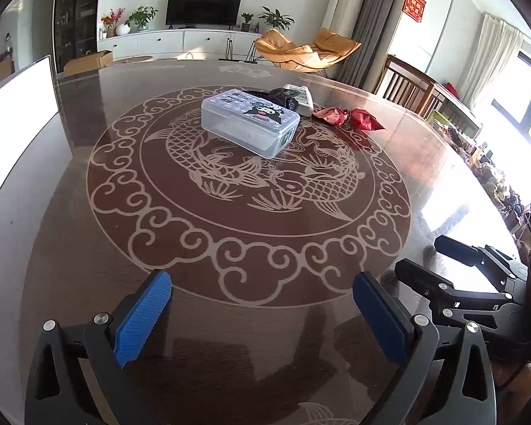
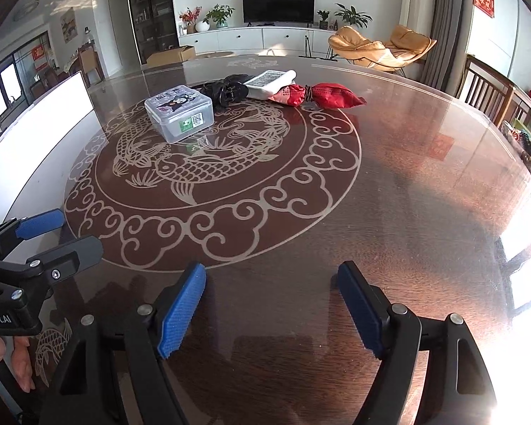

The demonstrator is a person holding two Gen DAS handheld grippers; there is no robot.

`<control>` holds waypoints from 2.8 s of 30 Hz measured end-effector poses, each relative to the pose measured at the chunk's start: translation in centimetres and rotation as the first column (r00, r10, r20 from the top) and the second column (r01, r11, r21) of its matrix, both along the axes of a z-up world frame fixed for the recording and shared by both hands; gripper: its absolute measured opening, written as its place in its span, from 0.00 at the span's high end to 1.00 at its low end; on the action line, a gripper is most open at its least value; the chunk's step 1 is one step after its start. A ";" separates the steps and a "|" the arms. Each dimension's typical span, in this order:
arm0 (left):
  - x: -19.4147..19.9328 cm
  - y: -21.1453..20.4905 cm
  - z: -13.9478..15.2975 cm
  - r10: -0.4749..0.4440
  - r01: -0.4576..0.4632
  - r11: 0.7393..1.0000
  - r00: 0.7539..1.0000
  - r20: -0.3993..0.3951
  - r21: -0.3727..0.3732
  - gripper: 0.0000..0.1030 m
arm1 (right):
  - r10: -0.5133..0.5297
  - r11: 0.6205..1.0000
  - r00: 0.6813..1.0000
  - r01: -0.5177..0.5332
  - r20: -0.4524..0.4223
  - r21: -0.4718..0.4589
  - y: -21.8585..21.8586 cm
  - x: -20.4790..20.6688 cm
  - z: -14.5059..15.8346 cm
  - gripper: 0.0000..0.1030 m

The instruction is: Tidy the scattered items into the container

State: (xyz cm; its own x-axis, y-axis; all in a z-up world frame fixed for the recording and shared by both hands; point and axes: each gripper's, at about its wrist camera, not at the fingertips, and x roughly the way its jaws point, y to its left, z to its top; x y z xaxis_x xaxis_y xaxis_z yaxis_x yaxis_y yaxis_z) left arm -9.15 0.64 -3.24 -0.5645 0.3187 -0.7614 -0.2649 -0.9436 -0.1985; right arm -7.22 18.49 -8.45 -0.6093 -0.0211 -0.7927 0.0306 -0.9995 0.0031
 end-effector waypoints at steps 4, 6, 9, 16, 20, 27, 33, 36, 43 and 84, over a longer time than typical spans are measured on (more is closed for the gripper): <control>0.0 -0.1 0.1 0.000 0.000 1.000 1.000 0.000 0.013 0.00 | 0.000 1.000 1.000 0.000 0.000 0.000 0.0 0.0 0.0 0.24; 0.0 -0.1 0.1 0.000 0.000 1.000 1.000 0.000 0.012 0.00 | 0.000 1.000 1.000 0.000 0.000 0.000 0.0 0.0 0.0 0.24; 0.0 0.0 0.1 0.000 0.000 1.000 1.000 0.000 0.005 0.00 | 0.000 1.000 1.000 0.000 0.000 0.000 0.0 0.0 0.0 0.24; 0.0 0.1 0.1 -0.001 0.001 1.000 1.000 0.000 -0.008 0.00 | 0.000 1.000 1.000 0.000 0.000 0.000 0.0 0.0 0.0 0.24; 0.0 0.1 0.1 -0.001 0.001 1.000 1.000 0.000 -0.008 0.00 | 0.000 1.000 1.000 0.000 0.000 0.000 0.0 0.0 0.0 0.24; 0.0 0.1 0.0 -0.001 0.001 1.000 1.000 0.000 -0.010 0.00 | 0.000 1.000 1.000 0.000 0.000 0.001 0.0 0.0 0.0 0.24; -0.1 0.3 0.0 0.000 0.000 1.000 1.000 0.000 -0.017 0.00 | -0.001 1.000 1.000 0.001 0.000 0.000 0.0 0.0 0.0 0.24; -0.1 0.4 -0.1 0.000 0.000 1.000 1.000 0.000 -0.018 0.00 | -0.001 1.000 1.000 0.001 0.000 0.000 0.0 0.0 0.0 0.24; 0.1 0.1 -0.1 -0.044 0.044 0.998 0.999 0.006 -0.033 0.00 | -0.001 1.000 1.000 0.001 0.000 0.001 0.0 0.0 0.1 0.24; 0.8 -1.7 0.0 0.019 -0.019 0.998 1.000 0.000 -0.062 0.00 | 0.027 1.000 0.990 -0.025 -0.138 0.018 -0.7 -13.5 4.9 0.25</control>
